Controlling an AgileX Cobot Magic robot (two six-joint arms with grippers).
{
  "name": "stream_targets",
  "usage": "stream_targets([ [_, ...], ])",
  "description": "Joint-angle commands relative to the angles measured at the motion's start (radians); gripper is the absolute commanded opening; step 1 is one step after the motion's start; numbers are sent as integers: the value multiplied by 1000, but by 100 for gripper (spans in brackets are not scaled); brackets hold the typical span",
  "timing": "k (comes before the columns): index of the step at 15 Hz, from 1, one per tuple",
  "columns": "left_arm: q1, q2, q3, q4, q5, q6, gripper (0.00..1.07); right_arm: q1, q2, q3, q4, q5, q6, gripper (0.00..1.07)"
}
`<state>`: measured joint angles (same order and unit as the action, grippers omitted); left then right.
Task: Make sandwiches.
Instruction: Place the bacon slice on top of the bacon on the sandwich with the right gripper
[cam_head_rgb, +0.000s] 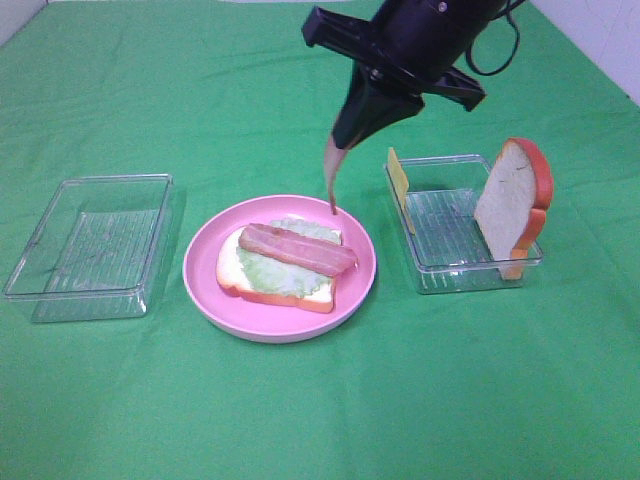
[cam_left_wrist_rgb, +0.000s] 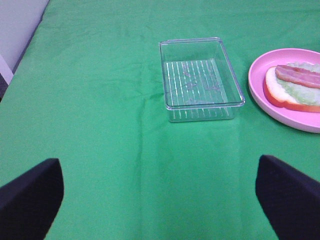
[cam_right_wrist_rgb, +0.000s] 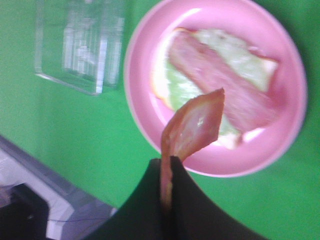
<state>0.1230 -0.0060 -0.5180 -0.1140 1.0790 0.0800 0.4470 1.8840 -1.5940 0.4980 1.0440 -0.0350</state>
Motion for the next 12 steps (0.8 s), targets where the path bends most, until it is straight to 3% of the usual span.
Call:
stream_targets([
  [1,2,-18,2,-2,0,-6,98,28,36,-4,289,-37,-211,0],
  [2,2,-18,2,-2,0,-6,98,51,90,-4,429,-53,-290,0],
  [3,2,-18,2,-2,0,-6,98,58,123,-4,454,-58,-315,0],
  [12,2,-18,2,-2,0,-6,98,79,331,-4,474,-132,-385,0],
])
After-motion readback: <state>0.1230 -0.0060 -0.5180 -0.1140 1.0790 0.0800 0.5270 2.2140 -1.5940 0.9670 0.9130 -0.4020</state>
